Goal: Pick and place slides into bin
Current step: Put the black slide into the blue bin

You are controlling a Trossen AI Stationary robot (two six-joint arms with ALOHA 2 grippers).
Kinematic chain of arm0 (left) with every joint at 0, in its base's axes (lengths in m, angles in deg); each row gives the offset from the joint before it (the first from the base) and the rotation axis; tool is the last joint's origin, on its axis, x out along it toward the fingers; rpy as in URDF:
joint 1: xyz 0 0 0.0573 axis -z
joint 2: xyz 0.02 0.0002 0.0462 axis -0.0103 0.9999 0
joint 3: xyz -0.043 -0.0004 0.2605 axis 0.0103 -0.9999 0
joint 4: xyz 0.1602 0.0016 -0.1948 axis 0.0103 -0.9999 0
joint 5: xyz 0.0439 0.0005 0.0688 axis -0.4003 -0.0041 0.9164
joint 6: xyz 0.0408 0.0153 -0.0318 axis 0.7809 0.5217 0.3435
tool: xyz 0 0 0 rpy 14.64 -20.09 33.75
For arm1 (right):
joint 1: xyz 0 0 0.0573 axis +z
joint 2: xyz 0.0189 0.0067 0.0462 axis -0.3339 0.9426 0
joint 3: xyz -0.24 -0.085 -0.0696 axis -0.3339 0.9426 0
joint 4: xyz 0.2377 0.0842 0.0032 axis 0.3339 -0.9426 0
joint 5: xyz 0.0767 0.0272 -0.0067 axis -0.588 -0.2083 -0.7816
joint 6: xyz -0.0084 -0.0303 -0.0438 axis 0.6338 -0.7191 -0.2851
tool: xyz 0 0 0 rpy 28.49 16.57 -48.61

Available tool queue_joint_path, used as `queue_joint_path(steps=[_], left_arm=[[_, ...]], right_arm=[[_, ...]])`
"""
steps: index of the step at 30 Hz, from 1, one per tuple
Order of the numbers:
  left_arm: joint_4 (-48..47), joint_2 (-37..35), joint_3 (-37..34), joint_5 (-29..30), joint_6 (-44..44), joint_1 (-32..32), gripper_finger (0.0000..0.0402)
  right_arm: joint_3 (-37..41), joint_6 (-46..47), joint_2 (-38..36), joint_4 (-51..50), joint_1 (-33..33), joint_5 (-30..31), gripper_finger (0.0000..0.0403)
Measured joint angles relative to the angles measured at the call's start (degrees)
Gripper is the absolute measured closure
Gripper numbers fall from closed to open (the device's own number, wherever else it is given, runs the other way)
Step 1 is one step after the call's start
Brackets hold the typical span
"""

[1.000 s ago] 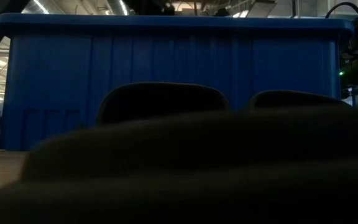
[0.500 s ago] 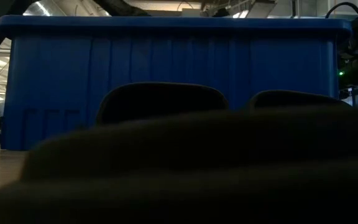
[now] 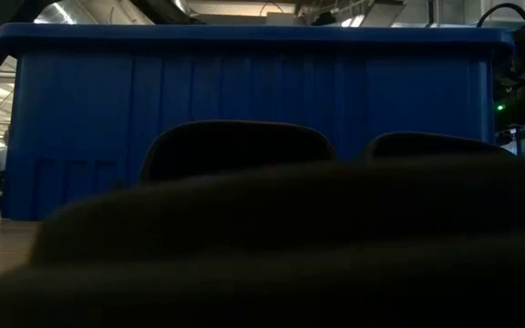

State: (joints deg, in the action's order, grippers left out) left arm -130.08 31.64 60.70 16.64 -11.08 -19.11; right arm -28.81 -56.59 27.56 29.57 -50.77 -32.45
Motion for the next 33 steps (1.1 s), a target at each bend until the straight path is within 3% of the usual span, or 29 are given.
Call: queue_joint_path(steps=[16,33], left_arm=[[-0.85,0.22,0.0,-3.74,0.53,-2.56,0.038],[-0.7,0.31,-0.04,-3.39,0.42,-0.1,0.038]], right_arm=[[0.0,0.15,0.0,0.0,0.0,0.08,0.0109],[0.0,0.0,0.0,0.0,0.0,0.2,0.0109]])
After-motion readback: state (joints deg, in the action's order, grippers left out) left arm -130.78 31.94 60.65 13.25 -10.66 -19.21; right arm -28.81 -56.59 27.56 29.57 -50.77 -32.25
